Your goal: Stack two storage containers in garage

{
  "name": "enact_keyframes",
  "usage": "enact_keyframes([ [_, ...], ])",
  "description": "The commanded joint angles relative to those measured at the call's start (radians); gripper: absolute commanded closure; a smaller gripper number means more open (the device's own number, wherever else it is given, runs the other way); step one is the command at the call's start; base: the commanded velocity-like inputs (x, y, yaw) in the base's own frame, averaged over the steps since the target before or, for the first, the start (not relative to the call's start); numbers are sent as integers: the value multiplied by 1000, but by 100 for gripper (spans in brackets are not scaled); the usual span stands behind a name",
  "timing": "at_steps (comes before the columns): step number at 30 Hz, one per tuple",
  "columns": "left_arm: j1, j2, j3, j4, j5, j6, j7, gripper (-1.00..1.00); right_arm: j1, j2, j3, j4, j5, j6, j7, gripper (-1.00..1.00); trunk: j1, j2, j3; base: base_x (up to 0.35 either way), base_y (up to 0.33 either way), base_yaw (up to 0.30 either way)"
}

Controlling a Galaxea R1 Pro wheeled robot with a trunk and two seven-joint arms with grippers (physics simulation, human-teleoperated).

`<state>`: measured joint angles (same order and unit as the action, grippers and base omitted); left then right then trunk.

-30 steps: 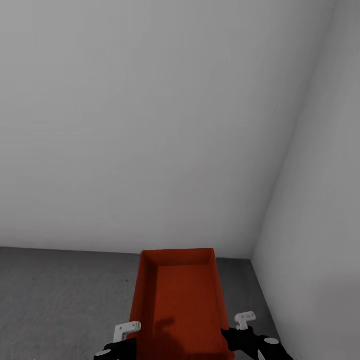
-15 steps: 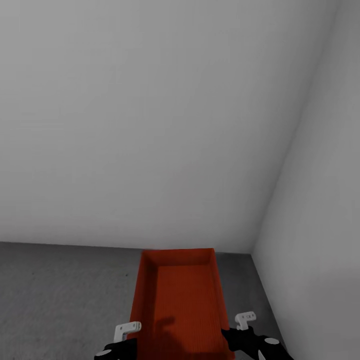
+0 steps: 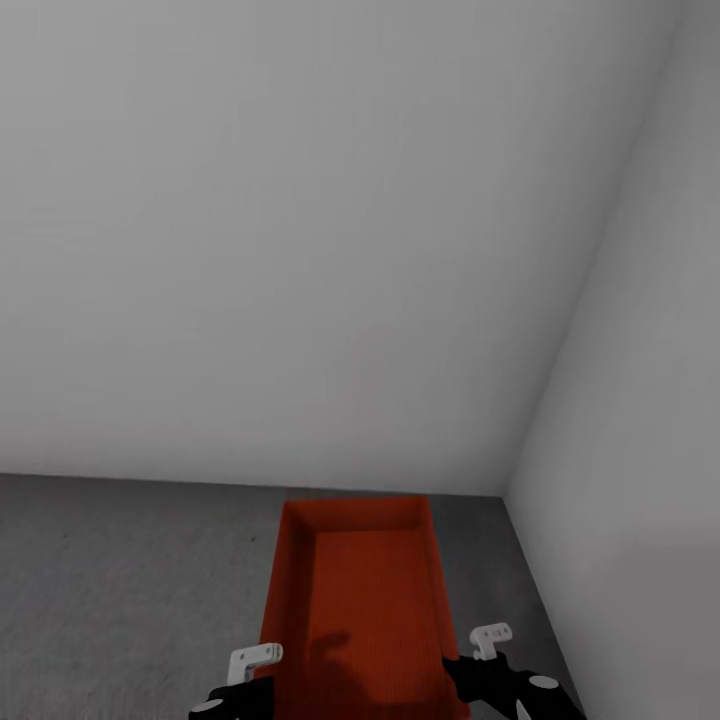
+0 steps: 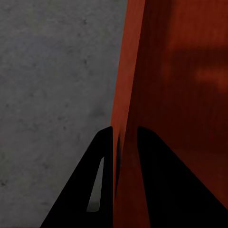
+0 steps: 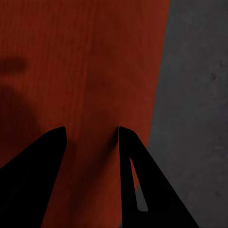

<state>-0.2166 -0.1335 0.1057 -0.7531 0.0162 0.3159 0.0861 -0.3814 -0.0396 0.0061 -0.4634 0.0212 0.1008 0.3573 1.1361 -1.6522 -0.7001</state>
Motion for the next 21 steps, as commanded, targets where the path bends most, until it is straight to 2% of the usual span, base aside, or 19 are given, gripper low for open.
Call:
enact_keyframes([
  [1,0,-1,2,-3,-36,-74,17,100,-1,1,-6,0,-44,7,40,100,4,-8,-6,0,0,0],
  [21,0,5,2,-5,-33,-72,15,100,-1,1,-6,0,-44,7,35,100,81,-148,-101,0,0,0],
])
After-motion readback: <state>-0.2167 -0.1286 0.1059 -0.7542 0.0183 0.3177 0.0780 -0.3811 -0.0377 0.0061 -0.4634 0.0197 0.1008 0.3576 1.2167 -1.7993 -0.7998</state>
